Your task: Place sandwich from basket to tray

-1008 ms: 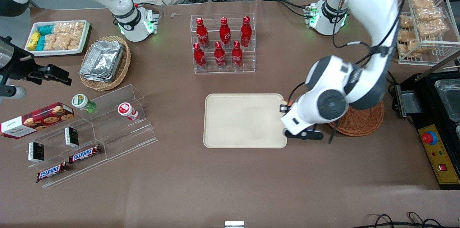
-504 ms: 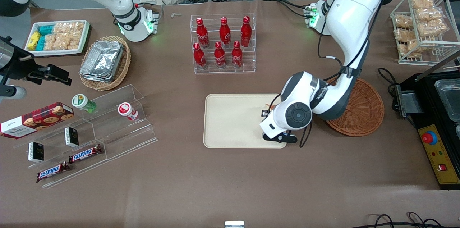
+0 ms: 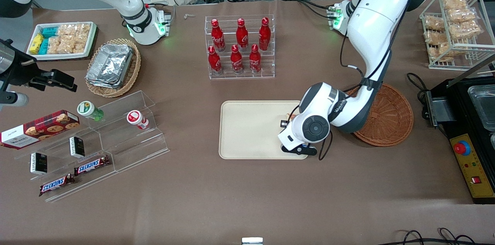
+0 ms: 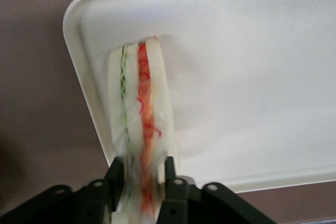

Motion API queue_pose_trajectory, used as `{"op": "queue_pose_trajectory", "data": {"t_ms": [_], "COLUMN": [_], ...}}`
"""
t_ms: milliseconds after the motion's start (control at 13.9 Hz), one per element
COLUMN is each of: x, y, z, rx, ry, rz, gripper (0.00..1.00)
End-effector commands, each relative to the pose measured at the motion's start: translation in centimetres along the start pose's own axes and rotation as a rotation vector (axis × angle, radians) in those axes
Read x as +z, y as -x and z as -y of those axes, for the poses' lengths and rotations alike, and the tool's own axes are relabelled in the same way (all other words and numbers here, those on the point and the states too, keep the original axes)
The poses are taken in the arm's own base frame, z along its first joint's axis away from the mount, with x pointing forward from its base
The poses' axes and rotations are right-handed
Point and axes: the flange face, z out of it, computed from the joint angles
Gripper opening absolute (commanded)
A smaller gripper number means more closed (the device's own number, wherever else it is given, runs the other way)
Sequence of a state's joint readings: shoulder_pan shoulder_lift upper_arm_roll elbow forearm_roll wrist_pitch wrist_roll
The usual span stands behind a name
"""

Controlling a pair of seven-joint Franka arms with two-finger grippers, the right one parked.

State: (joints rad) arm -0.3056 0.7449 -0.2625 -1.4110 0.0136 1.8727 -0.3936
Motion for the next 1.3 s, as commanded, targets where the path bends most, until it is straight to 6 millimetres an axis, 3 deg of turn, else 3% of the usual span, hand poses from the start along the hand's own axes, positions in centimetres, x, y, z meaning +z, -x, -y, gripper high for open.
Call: {"op": "queue_pose_trajectory", "data": {"t_ms": [0,72,216,576,1008,1224], "x": [-1.1,-1.8,-5.1,-16.7,-26.5,-30.4], "y": [0.3,0.3,1.2,4.7,8.8,11.4], "z": [0.0,0.4,1.4,9.2,22.8,28.1], "rx": [-0.02,-0.025,-0.03,-0.124,-0.006,0.073], "ry": [-0.02,-0.019,-0.027,-0.026,-0.041,-0.126], "rz": [-0.021,-0.024,-0.034,-0.083,-0.177,-0.236], "gripper": [1.0,1.0,1.0,1.0,1.0,1.0]}}
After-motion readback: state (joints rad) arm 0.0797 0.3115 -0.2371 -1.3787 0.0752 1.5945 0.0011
